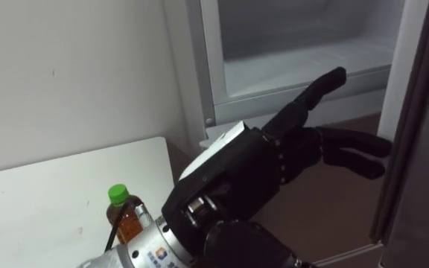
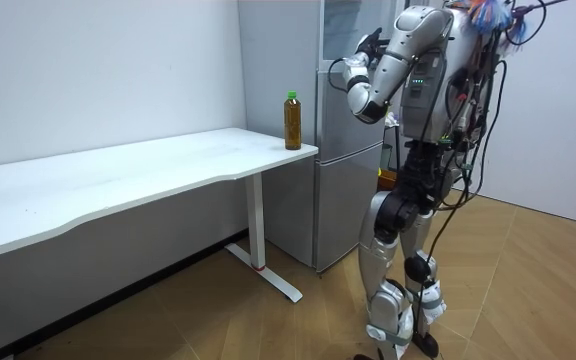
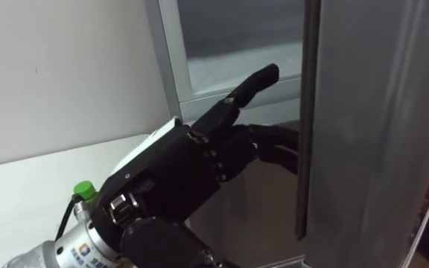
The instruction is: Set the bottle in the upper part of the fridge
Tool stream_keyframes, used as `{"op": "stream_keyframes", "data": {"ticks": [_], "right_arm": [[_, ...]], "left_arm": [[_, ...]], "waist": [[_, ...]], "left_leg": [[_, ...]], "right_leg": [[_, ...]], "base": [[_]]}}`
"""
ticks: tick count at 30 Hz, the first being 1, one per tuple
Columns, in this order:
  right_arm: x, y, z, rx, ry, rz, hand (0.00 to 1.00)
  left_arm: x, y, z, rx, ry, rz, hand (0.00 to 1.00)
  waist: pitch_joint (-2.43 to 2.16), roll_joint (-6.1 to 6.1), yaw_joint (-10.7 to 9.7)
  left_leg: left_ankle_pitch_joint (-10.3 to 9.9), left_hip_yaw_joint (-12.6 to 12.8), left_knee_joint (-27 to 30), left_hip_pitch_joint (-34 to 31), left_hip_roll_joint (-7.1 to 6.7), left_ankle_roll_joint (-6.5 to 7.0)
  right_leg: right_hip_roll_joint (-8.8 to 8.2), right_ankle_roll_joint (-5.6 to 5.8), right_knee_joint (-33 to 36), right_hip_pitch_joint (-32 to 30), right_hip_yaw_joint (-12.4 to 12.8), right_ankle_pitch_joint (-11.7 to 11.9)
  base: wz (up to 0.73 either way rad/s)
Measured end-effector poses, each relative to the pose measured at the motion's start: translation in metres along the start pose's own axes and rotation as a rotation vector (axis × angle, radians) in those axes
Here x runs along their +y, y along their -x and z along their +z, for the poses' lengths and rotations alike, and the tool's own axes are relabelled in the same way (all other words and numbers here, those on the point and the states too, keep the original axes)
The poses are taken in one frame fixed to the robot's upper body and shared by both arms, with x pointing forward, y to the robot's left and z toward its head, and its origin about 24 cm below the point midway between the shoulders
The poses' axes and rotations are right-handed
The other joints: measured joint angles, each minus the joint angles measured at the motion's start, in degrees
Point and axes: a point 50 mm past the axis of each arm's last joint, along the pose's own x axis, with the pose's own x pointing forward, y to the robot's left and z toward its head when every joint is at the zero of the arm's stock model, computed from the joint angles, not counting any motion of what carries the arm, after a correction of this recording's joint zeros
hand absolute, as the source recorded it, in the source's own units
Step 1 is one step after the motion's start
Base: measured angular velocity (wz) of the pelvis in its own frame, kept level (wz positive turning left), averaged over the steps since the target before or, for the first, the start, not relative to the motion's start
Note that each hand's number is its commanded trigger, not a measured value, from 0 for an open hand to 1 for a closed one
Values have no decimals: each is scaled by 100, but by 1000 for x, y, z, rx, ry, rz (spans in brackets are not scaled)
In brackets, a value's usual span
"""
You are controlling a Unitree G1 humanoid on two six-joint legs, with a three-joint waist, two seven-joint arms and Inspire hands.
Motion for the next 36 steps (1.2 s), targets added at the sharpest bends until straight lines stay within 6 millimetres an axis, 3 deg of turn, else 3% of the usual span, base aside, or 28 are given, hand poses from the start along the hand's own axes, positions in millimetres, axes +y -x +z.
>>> {"op": "stream_keyframes", "data": {"ticks": [11, 21, 31, 36], "right_arm": [[2, -1, 7, -2, 46, 8, 0], [12, -4, 12, -4, 83, 37, 0], [15, -4, 13, -9, 85, 63, 0], [16, -4, 14, -9, 94, 66, 0]], "left_arm": [[-19, -7, -8, 7, 71, -83, 0], [-42, -8, -37, 129, 144, -208, 0], [-49, -1, -60, 244, 138, -236, 0], [-50, 0, -62, 251, 146, -250, 0]], "waist": [[2, -2, 54], [7, -4, 43], [43, -57, 28], [48, -71, 28]], "left_leg": [[0, 21, -16, -14, 4, 0], [0, 22, -12, -24, 8, 0], [0, 45, -40, -24, 11, 0], [0, 48, -40, -22, 11, 0]], "right_leg": [[-1, 0, 2, -15, -18, 1], [3, -1, 4, -17, -44, 1], [6, -1, 3, -62, -3, 1], [12, -2, 1, -80, 79, 1]], "base": [[0], [0], [-2], [-5]]}}
